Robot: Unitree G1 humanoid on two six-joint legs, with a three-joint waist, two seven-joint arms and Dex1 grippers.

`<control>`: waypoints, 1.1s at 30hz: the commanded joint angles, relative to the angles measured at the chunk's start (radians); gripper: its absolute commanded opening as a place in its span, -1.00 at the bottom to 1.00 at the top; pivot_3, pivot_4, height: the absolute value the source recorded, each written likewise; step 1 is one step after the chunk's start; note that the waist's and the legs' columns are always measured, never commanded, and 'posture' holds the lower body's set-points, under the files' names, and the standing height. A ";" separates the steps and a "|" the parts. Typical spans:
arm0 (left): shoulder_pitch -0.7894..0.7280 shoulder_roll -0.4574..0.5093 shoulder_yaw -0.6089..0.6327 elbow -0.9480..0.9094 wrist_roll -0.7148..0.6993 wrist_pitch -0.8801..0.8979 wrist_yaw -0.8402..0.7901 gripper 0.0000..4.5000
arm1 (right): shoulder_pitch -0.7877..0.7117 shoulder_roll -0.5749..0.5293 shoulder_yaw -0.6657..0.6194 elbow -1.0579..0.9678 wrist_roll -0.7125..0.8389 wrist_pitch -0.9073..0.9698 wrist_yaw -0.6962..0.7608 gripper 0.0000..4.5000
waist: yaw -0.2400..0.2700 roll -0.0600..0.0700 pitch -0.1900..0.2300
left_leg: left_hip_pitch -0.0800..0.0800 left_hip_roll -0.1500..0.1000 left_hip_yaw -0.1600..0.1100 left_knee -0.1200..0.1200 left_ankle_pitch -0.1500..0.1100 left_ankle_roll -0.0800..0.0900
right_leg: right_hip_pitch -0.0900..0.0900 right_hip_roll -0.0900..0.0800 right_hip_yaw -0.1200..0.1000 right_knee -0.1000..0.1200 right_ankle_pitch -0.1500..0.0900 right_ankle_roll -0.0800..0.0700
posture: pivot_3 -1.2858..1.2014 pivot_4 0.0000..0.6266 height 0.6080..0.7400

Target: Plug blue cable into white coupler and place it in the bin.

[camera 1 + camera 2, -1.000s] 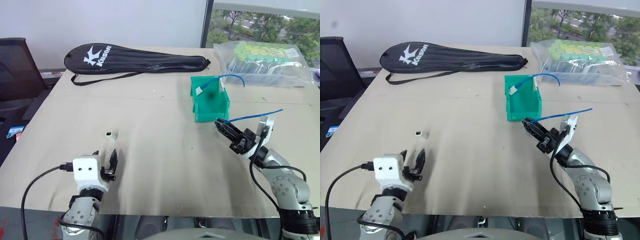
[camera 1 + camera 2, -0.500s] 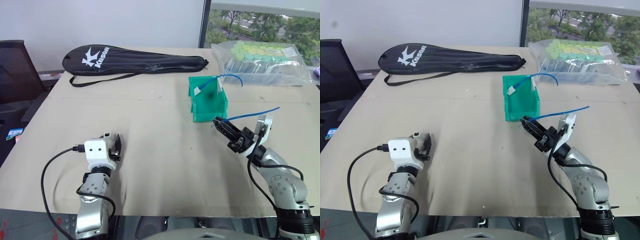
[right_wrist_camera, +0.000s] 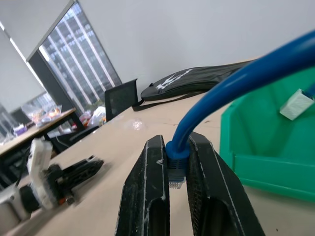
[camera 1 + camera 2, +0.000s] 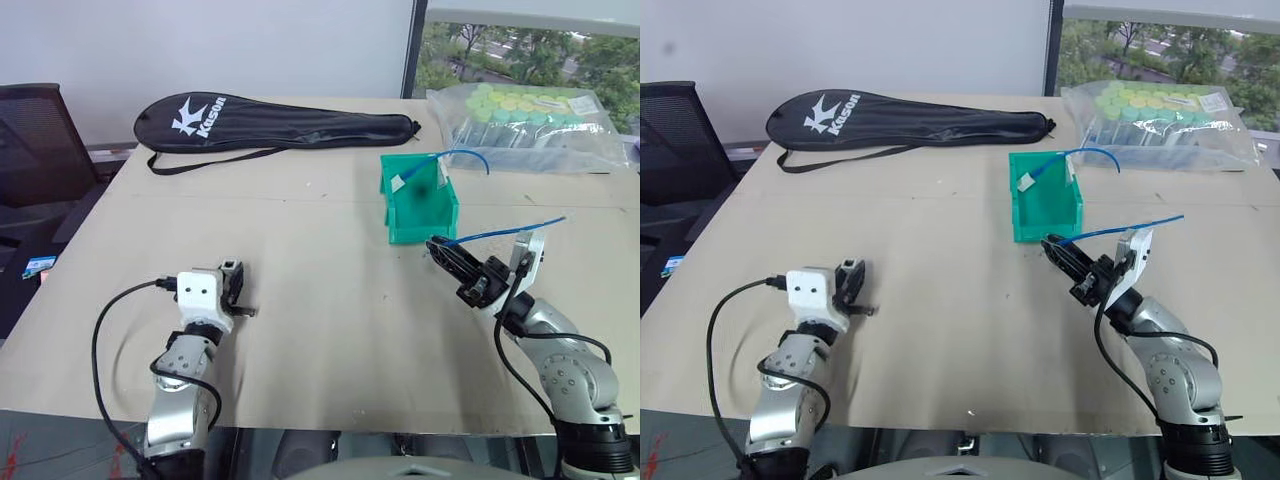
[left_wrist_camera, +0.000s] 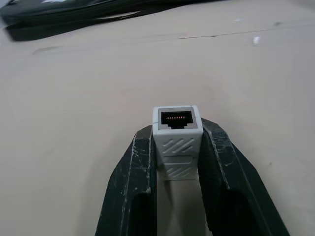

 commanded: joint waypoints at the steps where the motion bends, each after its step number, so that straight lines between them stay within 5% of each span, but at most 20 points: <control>1: -0.101 0.058 -0.082 0.066 -0.095 0.034 -0.249 -0.76 | -0.045 -0.039 0.021 -0.047 -0.028 -0.018 0.055 -1.00 | 0.000 0.000 0.000 | 0.000 0.000 0.000 0.000 0.000 0.000 | 0.000 0.001 -0.001 0.000 0.000 0.000 | 0.03 -0.52 1.00; 6: -0.306 0.129 -0.291 0.140 -0.163 0.076 -0.687 -0.76 | -0.132 -0.096 0.112 -0.023 -0.123 -0.043 0.148 -1.00 | -0.011 -0.004 0.002 | -0.004 -0.001 0.003 0.002 0.000 0.000 | 0.000 0.002 0.002 -0.005 0.002 0.003 | 0.03 -0.52 1.00; 13: -0.593 0.067 -0.435 0.326 -0.163 0.111 -0.950 -0.76 | -0.222 -0.112 0.211 0.023 -0.237 -0.072 0.204 -1.00 | -0.013 -0.009 0.006 | -0.004 0.000 0.002 0.001 0.000 0.000 | 0.000 0.009 0.002 -0.005 0.002 0.004 | 0.03 -0.52 1.00; 33: -0.711 0.010 -0.475 0.506 -0.110 0.014 -1.111 -0.76 | -0.222 -0.143 0.270 0.084 -0.351 -0.107 0.276 -1.00 | -0.013 -0.011 0.007 | -0.004 0.002 0.001 0.001 0.000 0.000 | -0.003 0.013 0.005 -0.001 0.002 0.004 | 0.03 -0.52 1.00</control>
